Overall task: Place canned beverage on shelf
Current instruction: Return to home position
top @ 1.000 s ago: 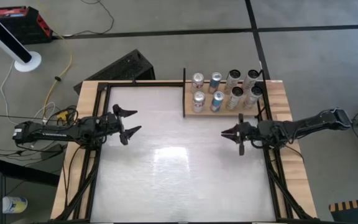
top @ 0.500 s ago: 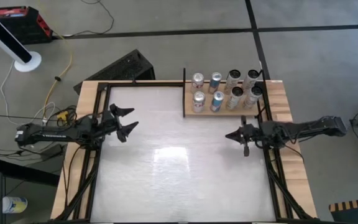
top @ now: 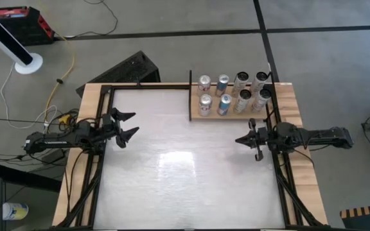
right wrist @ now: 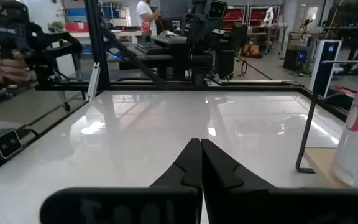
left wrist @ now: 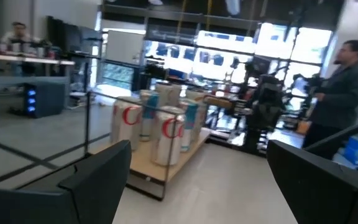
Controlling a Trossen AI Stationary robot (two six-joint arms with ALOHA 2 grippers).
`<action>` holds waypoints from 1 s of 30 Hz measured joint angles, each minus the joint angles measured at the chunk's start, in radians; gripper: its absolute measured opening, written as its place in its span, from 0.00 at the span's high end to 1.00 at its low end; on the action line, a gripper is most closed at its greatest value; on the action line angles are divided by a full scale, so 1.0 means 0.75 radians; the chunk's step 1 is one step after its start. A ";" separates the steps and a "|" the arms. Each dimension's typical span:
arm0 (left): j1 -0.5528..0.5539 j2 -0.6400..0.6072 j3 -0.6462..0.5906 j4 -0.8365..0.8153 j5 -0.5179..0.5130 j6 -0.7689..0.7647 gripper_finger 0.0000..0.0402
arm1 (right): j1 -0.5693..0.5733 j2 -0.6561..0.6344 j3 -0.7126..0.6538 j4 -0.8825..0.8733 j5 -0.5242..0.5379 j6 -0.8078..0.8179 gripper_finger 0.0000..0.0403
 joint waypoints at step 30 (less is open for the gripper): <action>0.000 -0.058 -0.004 -0.253 0.063 0.066 0.59 | -0.001 -0.001 -0.003 -0.010 0.103 -0.027 0.90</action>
